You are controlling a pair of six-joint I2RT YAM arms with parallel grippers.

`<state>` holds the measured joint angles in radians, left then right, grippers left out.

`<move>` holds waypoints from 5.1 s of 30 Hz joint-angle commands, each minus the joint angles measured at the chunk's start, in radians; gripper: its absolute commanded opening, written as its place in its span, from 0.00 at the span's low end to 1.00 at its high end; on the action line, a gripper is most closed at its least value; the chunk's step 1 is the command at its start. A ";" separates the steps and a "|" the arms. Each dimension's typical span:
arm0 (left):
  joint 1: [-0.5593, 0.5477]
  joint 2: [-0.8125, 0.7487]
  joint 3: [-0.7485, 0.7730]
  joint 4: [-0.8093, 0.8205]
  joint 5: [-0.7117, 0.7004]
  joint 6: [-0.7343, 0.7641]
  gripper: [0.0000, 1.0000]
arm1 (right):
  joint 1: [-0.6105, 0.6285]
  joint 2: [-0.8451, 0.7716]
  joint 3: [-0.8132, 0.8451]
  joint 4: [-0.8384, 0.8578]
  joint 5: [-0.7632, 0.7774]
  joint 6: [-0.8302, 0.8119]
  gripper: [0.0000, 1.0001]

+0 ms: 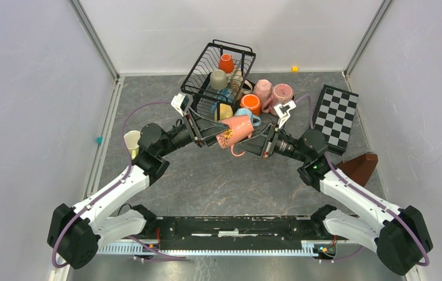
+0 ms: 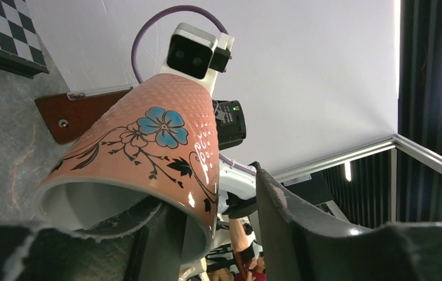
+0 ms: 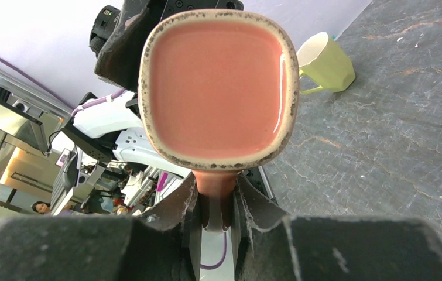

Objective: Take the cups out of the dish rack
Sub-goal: Unload the cup from the dish rack, then place the cup at the center of the board.

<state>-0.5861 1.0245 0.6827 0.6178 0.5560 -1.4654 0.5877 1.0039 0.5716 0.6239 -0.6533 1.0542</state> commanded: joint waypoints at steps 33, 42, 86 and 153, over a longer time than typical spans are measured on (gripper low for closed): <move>0.040 -0.119 0.364 -0.924 -0.105 0.554 0.02 | 0.013 -0.191 0.210 -0.711 0.389 -0.541 0.98; 0.040 -0.091 0.560 -1.453 -0.459 0.817 0.02 | 0.014 -0.187 0.271 -0.810 0.503 -0.627 0.98; 0.445 0.545 0.491 -1.339 -0.621 1.033 0.02 | 0.013 -0.221 0.260 -0.875 0.545 -0.696 0.98; 0.150 -0.238 0.295 -1.230 -0.186 0.907 1.00 | -0.029 0.086 0.385 -0.885 0.826 -0.763 0.98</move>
<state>-0.4000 0.7971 0.9794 -0.6769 0.3504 -0.5045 0.5816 1.0313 0.8787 -0.3092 0.0872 0.2810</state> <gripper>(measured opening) 0.996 0.979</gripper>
